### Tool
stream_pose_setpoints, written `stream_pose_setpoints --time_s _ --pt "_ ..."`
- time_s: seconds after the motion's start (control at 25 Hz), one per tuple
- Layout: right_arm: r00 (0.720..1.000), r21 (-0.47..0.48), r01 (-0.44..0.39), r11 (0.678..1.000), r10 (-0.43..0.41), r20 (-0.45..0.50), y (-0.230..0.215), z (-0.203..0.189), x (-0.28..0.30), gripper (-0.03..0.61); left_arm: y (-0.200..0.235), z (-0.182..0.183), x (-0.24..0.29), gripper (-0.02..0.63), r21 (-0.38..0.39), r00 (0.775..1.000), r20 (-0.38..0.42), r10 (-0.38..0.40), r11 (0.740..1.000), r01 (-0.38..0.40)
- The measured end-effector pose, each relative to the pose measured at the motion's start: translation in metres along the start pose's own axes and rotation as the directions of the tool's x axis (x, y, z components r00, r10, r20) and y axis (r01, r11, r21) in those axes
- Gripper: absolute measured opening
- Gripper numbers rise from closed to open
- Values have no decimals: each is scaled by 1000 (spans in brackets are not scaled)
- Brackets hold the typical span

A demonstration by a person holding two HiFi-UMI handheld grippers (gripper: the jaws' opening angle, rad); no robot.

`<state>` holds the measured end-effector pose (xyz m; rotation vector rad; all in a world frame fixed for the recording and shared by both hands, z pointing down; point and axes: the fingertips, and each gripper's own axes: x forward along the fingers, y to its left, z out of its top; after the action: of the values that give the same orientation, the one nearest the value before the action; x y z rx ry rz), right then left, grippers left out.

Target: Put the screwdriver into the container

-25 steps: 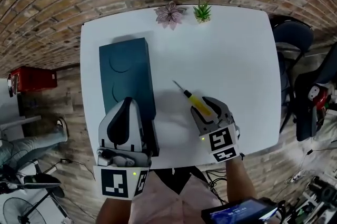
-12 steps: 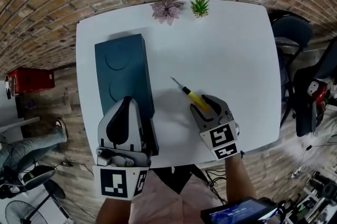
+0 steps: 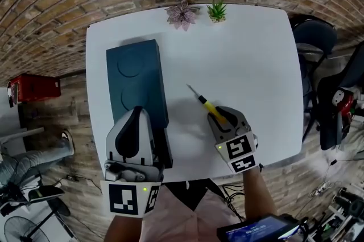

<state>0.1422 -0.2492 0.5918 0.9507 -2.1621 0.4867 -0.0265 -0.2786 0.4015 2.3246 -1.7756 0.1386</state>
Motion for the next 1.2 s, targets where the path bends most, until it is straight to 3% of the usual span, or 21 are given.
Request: stream_pose_setpoints --time_s 0.32,0.76,0.92,1.08,1.2 --pt "1000 16 10 1000 -10 8 0 4 -1 80 0 10 -7 12 15 1000 22 11 1000 -11" --pt "986 22 44 999 -47 161 1 77 -59 80 -18 53 -38 12 76 990 137 35 996 -46" --pt "974 -16 47 999 -42 222 10 113 -93 80 -27 76 -56 12 88 979 198 51 994 -70" --pt "950 -59 61 996 -40 309 15 150 -127 80 -36 110 -74 12 114 952 300 58 989 -96" --pt "942 -87 72 994 -39 334 25 158 -150 80 -44 125 -96 12 125 940 334 67 985 -115"
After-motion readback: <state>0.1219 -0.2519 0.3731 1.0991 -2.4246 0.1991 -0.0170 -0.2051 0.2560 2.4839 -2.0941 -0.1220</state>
